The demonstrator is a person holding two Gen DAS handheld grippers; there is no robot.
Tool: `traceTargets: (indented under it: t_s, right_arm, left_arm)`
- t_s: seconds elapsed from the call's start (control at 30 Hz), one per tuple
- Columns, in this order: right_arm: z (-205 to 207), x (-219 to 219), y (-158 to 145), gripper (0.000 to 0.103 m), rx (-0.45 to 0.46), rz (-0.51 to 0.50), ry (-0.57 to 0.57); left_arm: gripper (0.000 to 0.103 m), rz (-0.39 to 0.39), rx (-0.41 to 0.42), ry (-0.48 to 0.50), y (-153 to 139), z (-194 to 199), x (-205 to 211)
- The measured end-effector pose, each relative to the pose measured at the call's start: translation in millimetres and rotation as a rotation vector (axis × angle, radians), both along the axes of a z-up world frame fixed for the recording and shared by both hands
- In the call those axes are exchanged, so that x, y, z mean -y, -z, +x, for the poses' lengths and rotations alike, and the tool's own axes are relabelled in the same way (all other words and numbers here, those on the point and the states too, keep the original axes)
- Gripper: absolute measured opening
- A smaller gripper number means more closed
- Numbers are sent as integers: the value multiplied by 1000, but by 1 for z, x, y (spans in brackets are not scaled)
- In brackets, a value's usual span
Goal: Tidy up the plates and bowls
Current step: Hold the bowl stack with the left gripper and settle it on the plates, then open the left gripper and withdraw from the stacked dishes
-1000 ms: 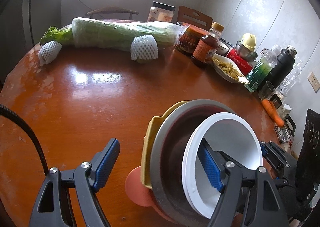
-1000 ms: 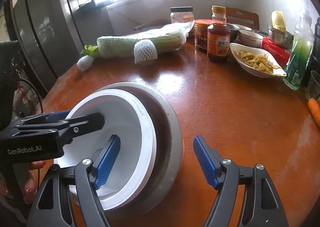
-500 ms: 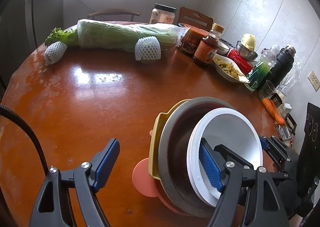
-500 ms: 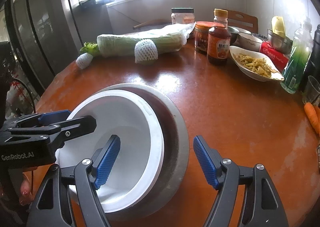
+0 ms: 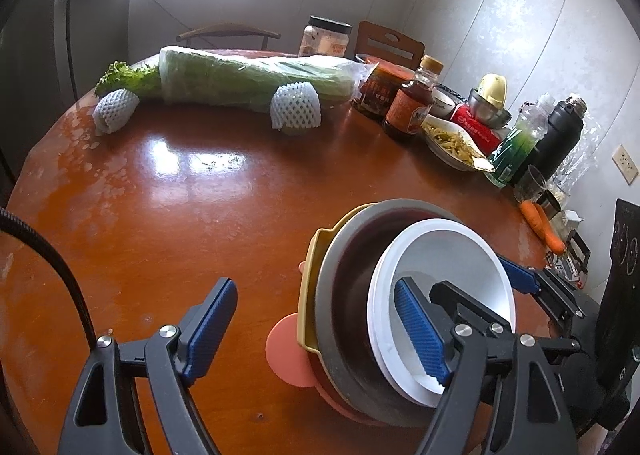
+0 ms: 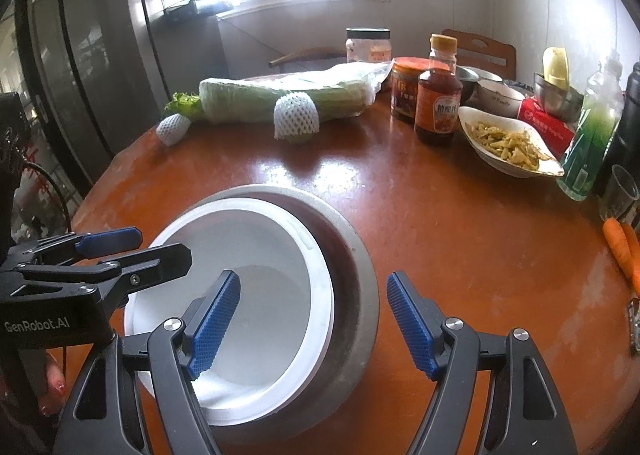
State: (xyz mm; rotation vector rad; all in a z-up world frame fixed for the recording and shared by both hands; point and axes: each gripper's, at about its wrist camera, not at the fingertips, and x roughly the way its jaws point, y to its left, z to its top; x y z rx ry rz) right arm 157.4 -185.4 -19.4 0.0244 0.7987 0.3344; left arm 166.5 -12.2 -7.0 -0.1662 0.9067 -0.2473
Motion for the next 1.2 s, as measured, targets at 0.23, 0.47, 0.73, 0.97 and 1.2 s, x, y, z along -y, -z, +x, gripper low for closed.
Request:
traceTargets:
  t_s: [0.23, 0.47, 0.73, 0.97, 1.2]
  right_arm:
    - [-8, -1, -9, 78, 24, -7, -2]
    - [-16, 2, -21, 78, 57, -16, 5]
    - [-30, 6, -28, 78, 89, -34, 8]
    - [-48, 9, -35, 79, 131, -57, 6]
    - [-62, 14, -36, 80, 153, -63, 14]
  left_arm:
    - [81, 9, 26, -9, -10, -10, 1]
    - [83, 31, 62, -32, -22, -18, 2]
    - [85, 26, 88, -45, -26, -34, 4]
    - [88, 29, 107, -59, -28, -50, 4]
    - [90, 44, 132, -78, -30, -62, 7]
